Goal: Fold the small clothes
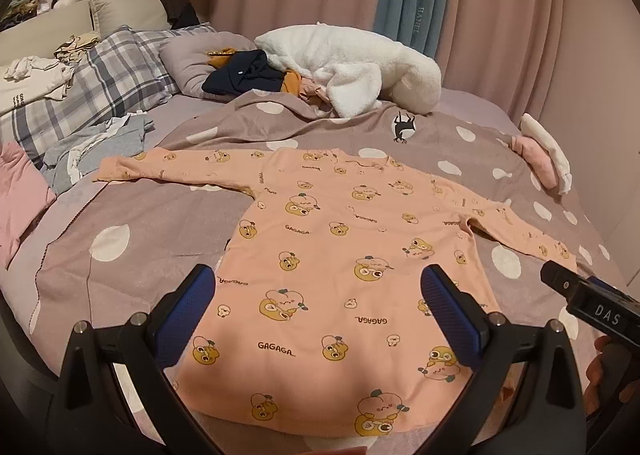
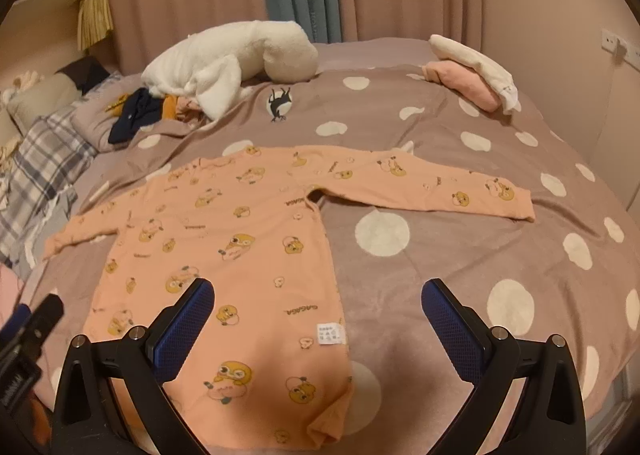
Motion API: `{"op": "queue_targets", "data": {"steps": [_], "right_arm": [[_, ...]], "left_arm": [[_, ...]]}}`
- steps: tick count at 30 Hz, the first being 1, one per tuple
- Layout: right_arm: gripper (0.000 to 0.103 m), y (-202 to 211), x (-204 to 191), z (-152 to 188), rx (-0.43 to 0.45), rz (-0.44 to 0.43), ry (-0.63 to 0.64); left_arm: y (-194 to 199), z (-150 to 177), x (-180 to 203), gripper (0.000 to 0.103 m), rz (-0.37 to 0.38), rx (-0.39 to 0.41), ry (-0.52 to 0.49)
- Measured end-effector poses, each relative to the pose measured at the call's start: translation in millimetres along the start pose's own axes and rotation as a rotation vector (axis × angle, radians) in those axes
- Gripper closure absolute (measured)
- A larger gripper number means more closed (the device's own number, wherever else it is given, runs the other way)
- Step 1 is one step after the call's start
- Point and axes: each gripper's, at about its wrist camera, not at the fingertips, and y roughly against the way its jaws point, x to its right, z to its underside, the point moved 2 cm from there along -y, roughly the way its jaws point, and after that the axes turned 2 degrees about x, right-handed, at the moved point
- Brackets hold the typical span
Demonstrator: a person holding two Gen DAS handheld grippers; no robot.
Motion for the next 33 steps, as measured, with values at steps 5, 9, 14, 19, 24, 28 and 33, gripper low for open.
{"op": "queue_targets", "data": {"steps": [5,9,14,19,24,28,33], "right_arm": [[0.0,-3.0,5.7,-0.4,-0.009,0.01,-0.036],[0.0,-2.9,8.3,-0.5,-0.007,0.0,-0.05],[0.0,0.3,8.9,-1.1,0.007,-0.008,-0.059],[0.0,0.1,7.8,-0.9,0.006,-0.003,-0.054],[0.0,0.3,6.8,-1.0,0.005,-0.009,-0.047],[0.0,0.2,4.2,-1.4,0.008,-0.009,-0.035],[0.0,0.9,1.5,-1.8,0.011,-0.011,-0.027]], "left_arm": [[-4.7,0.5,-0.1,0.0,-0.023,-0.012,-0.01],[-3.9,0.1,0.2,0.0,-0.012,-0.012,-0.009],[-5.8,1.8,2.4,0.0,-0.029,-0.016,-0.023],[-5.7,2.2,3.5,0.0,-0.01,-0.02,-0.024],[-5.4,2.7,4.8,0.0,-0.021,-0.017,-0.031],[-5.9,2.8,4.4,0.0,-0.026,-0.019,-0.033],[-5.7,2.0,3.6,0.0,-0.028,-0.019,-0.03]]}}
